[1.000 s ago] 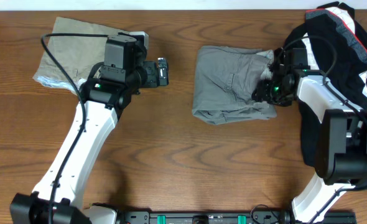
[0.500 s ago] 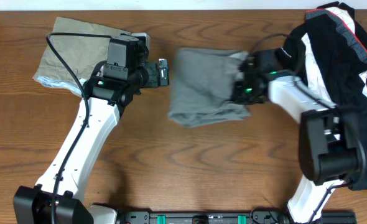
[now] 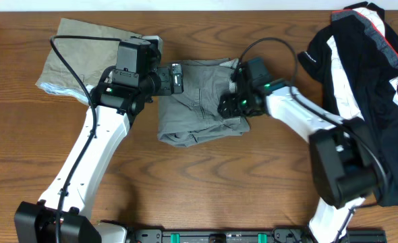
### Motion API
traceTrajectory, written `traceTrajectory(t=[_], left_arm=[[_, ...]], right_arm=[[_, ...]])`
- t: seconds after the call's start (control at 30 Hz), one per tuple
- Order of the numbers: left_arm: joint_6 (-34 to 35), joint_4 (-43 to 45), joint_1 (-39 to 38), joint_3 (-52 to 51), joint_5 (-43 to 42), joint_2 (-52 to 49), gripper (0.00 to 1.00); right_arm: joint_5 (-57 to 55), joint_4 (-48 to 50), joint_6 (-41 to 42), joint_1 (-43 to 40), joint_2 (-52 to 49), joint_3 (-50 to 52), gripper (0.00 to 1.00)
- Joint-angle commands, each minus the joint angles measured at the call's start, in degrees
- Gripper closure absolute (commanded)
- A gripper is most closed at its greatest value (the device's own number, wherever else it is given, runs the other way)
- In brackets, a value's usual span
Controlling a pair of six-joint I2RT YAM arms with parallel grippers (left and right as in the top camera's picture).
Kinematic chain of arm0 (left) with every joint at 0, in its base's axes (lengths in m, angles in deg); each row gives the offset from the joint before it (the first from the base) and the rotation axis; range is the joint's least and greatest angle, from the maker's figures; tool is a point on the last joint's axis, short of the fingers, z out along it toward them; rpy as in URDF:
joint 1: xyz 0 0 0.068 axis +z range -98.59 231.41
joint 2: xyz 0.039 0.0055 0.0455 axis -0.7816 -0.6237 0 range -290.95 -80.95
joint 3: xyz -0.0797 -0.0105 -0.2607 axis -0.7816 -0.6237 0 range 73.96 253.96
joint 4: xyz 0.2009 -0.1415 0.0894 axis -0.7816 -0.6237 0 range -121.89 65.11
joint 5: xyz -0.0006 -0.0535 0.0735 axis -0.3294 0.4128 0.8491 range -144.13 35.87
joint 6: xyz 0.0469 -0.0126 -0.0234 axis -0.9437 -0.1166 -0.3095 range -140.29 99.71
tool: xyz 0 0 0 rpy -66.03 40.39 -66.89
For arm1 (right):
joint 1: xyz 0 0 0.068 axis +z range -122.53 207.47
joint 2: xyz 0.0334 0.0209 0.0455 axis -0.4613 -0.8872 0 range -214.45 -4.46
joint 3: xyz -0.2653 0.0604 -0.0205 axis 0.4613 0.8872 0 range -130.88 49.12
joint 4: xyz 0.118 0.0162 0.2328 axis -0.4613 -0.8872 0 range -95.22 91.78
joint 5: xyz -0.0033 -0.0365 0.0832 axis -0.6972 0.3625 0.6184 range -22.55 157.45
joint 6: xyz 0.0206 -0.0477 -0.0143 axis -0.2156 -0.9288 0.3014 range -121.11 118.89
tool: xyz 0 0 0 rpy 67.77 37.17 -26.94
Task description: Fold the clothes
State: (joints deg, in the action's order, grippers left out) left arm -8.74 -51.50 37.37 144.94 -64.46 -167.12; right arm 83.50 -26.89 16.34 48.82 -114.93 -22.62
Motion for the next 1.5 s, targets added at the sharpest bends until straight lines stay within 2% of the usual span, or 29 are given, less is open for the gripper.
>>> traceTrajectory(t=[0.0,0.23,0.43,0.53,0.73,0.9,1.23,1.47], left_arm=[[-1.05,-0.2,-0.02,0.35,-1.73,-0.26,0.02],[-1.46,-0.35,-2.58,0.35,-2.49,-0.35,0.02],[-0.61,1.75,-9.49,0.39,-1.97,-3.5,0.02],[0.37,3.82,-13.99,1.22,1.33,-7.87,0.02],[0.37,-0.2,-19.58,9.07,8.66,-18.82,0.02],[0.35,-3.1,-21.94,14.73,8.68,-24.9,0.02],[0.37,-2.6,-25.59,16.39,9.97,-32.22,0.02],[2.71,-8.24,-25.83,16.65,9.92,-31.36,0.02]], right_arm=[[-0.92,0.13,0.98,-4.46,8.28,-1.44,0.11],[-1.31,-0.72,1.01,-16.7,17.2,-1.44,0.03],[-1.22,-3.37,2.25,-26.73,17.44,-1.42,0.01],[-0.79,-5.05,2.25,-30.08,17.44,-1.42,0.01],[-0.66,-7.23,1.86,-31.85,17.44,-1.4,0.01],[-1.07,-7.52,1.77,-31.82,17.44,-1.36,0.01],[-1.31,-8.37,0.66,-31.82,17.44,-1.31,0.01],[-2.82,-8.57,-0.44,-31.82,17.44,-0.85,0.01]])
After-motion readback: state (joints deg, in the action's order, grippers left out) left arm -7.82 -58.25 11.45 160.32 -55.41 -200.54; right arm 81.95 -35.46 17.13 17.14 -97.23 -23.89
